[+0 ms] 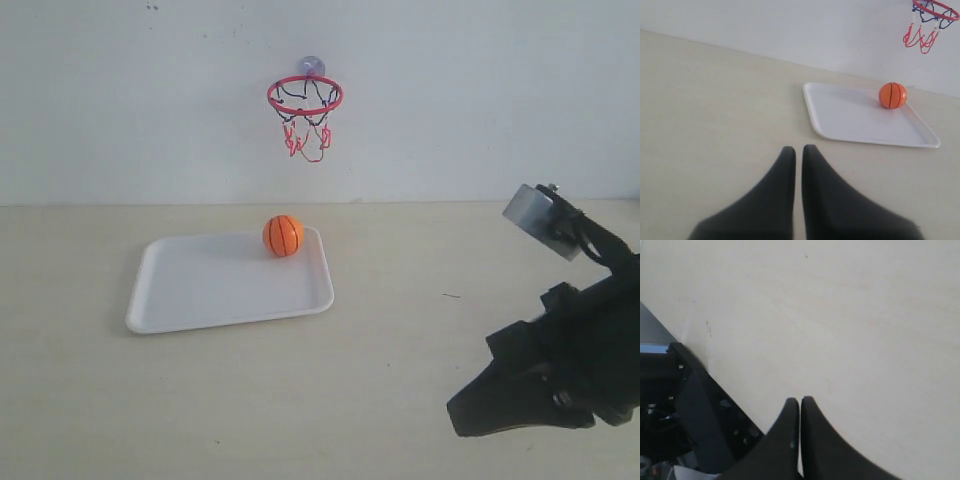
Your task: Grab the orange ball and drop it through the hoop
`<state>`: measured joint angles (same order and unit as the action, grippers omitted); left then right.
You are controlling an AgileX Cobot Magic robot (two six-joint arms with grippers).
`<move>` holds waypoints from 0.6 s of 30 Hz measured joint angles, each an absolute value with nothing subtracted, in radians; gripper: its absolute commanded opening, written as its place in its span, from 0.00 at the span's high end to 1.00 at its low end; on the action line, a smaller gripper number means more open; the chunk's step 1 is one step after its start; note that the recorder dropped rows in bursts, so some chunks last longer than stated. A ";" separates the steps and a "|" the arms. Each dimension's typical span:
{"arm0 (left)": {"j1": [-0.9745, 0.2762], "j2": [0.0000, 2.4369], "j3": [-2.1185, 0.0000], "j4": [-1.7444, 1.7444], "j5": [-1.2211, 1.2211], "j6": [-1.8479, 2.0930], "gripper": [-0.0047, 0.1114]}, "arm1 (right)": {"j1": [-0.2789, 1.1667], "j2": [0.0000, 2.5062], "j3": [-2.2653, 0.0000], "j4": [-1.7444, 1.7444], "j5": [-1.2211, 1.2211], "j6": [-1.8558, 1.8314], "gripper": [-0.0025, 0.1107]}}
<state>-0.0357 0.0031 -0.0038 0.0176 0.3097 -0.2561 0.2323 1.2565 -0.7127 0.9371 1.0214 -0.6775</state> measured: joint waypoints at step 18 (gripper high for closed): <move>-0.036 0.003 -0.004 0.018 0.310 -0.256 0.92 | 0.232 0.724 -0.713 0.879 0.685 -0.704 0.98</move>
<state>-0.0357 0.0031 -0.0038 0.0176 0.3097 -0.2561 0.2323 0.7243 -0.7127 0.8791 0.6849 -0.7037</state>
